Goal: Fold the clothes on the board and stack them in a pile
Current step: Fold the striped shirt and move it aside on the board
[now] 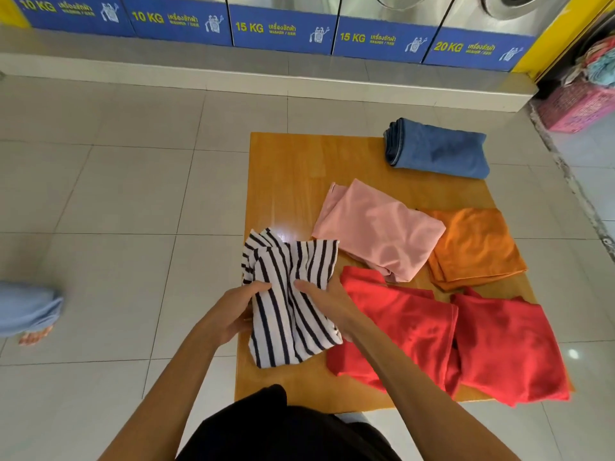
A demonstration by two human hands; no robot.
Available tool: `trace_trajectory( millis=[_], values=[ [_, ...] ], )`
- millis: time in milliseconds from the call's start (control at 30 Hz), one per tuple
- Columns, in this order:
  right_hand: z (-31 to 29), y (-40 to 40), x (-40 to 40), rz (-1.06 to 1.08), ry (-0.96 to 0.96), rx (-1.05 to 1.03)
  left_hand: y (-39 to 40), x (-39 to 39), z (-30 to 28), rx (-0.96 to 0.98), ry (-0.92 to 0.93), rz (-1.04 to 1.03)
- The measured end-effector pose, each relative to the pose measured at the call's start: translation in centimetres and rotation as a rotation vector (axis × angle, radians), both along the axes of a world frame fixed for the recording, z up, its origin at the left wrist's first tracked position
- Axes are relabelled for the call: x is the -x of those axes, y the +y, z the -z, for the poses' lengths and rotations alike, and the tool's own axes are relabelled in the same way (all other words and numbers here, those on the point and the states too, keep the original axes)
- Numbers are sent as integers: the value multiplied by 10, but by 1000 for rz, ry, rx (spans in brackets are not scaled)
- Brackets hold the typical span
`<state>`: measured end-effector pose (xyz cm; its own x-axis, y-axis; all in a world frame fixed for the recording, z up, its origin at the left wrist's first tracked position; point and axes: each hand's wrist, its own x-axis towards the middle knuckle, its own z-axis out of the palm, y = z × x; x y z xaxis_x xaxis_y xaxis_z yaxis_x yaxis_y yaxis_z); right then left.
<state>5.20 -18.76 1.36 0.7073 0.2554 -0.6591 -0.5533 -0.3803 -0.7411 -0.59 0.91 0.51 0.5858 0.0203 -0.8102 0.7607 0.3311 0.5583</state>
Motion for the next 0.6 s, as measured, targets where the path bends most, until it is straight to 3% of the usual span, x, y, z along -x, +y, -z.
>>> trace_trajectory(
  millis=[167,233,333,433,600],
  values=[
    [-20,-19,-49,-216,-140,124,-8,-3,-4,4,48,-8],
    [-28,-28,-76,-267,-101,125,-11,-3,-1,-251,33,149],
    [-25,-46,-104,-362,-129,307,-14,-8,8,-751,-61,356],
    [-13,-61,-109,-274,-191,451,-13,-22,5,-1029,-78,207],
    [-15,-86,-59,135,-415,595,-21,-54,2,-977,-201,222]
  ],
)
